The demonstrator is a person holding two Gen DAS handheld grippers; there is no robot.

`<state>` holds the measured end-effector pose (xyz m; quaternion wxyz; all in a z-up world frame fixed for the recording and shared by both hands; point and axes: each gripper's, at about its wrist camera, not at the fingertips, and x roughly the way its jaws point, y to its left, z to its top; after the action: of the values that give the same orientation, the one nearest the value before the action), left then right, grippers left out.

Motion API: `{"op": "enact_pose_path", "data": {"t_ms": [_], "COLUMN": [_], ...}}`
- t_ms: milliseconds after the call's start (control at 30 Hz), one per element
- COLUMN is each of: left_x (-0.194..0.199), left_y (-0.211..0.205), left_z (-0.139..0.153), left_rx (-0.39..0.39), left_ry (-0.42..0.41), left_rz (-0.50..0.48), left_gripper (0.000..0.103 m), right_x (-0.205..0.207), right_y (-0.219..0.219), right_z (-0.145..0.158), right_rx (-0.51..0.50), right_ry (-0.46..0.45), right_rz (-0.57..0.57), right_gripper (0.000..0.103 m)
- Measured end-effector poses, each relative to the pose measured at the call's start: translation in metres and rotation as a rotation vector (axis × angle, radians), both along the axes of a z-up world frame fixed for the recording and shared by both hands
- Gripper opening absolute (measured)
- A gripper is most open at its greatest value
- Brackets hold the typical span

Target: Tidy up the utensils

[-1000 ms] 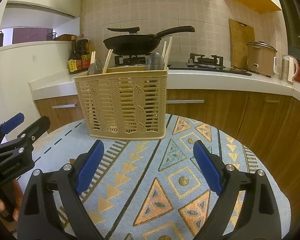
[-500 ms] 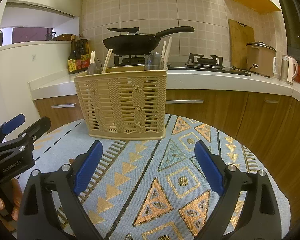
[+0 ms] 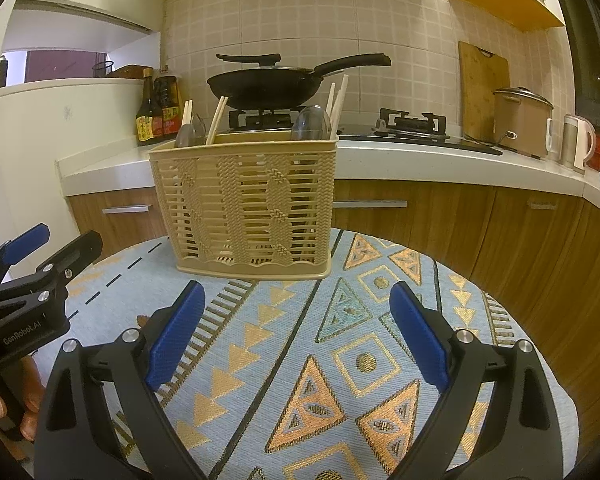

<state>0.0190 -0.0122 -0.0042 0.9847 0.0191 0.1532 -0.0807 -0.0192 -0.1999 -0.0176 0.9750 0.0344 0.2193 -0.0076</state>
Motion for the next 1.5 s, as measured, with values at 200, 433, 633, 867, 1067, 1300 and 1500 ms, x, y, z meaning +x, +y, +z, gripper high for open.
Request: {"op": "enact_pose_path", "data": {"t_ms": [200,433,633,867,1067,1300,1500], "left_x": [-0.0002,-0.0007,-0.0003,-0.0001,-0.0001,0.0000,-0.0003], "left_y": [-0.0009,-0.0008,-0.0002,0.0000,-0.0001,-0.0004,-0.0008], "left_z": [0.0007,0.0011,0.0012,0.0012,0.0012,0.0001,-0.0014], "left_rx": [0.002,0.003,0.002,0.003,0.002,0.002,0.005], "left_ry": [-0.003,-0.003,-0.003,-0.002,-0.002,0.001,0.002], "left_rz": [-0.002,-0.001,-0.001,-0.002,-0.003,-0.007,-0.006], "left_gripper": [0.095,0.095,0.095,0.095,0.095,0.095,0.095], "right_x": [-0.0007,-0.0023,-0.0027,-0.0033,-0.0049,-0.0051,-0.0049], "right_y": [0.0007,-0.0027,-0.0040,-0.0030,-0.0046,-0.0049,-0.0075], "right_z": [-0.0003,0.0005,0.0004,0.0011,0.0015,0.0021,0.0020], "right_rx": [-0.003,0.006,0.006,0.000,0.007,0.005,0.006], "right_ry": [-0.007,-0.014,-0.017,-0.023,-0.024,-0.026,-0.030], "right_rz": [-0.005,-0.021,-0.022,-0.023,-0.027,-0.028,-0.031], "right_gripper": [0.089,0.089,0.089,0.089,0.089,0.089,0.089]}}
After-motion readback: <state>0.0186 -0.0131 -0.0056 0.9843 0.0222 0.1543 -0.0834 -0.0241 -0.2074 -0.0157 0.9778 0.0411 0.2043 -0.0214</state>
